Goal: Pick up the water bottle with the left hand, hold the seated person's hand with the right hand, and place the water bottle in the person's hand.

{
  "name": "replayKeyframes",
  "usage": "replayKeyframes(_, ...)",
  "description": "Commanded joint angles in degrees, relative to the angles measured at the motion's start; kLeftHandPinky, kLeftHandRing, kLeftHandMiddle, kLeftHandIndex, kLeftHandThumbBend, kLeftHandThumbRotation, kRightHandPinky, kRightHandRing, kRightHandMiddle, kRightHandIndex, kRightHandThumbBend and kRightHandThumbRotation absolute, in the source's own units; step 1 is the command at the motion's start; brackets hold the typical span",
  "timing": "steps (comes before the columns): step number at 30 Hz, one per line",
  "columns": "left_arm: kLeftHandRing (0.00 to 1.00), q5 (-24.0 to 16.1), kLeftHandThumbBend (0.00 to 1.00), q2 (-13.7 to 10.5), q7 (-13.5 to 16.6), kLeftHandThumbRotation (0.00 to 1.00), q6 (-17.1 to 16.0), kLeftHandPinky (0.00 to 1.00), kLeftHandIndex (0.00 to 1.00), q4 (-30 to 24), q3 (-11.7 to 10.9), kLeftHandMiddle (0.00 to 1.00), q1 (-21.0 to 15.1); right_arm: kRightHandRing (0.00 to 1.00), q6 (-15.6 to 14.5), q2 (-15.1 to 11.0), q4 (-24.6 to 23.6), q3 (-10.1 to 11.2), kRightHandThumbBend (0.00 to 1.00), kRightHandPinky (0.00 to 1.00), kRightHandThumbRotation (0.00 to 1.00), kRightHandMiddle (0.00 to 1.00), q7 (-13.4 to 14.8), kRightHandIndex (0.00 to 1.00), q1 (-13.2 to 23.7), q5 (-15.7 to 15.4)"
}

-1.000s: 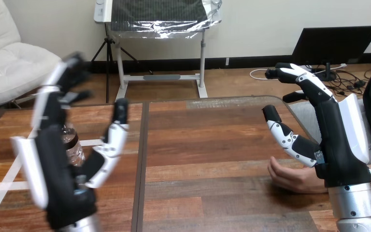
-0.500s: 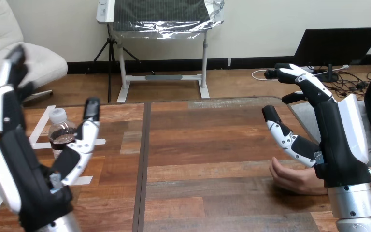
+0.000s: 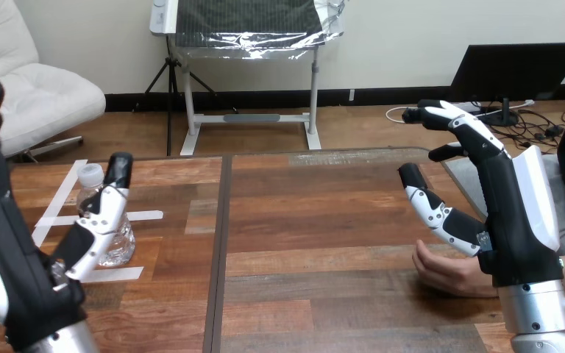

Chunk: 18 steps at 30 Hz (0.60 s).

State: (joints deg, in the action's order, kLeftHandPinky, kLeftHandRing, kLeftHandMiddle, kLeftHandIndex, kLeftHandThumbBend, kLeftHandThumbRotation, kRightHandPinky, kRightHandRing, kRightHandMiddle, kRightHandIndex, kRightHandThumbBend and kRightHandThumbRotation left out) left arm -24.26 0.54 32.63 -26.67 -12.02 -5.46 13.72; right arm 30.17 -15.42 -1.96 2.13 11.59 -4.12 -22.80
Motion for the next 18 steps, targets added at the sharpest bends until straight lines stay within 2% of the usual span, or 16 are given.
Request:
replayKeyframes(1, 0.95, 0.8, 0.78, -1.8, -2.0, 0.33, 2.2, 0.96, 0.92, 2.3, -1.5, 0.95, -4.8, 0.78, 1.1, 0.5, -0.5, 0.0, 0.37, 0.60, 0.00, 0.83, 0.1, 0.73, 4.0, 1.0)
replayKeyframes(18, 0.96, 2.8, 0.89, -6.8, -9.3, 0.46, 13.3, 0.96, 0.94, 8.9, -4.2, 0.96, -10.5, 0.79, 1.2, 0.0, -0.2, 0.1, 0.37, 0.60, 0.00, 0.84, 0.4, 0.73, 4.1, 0.1)
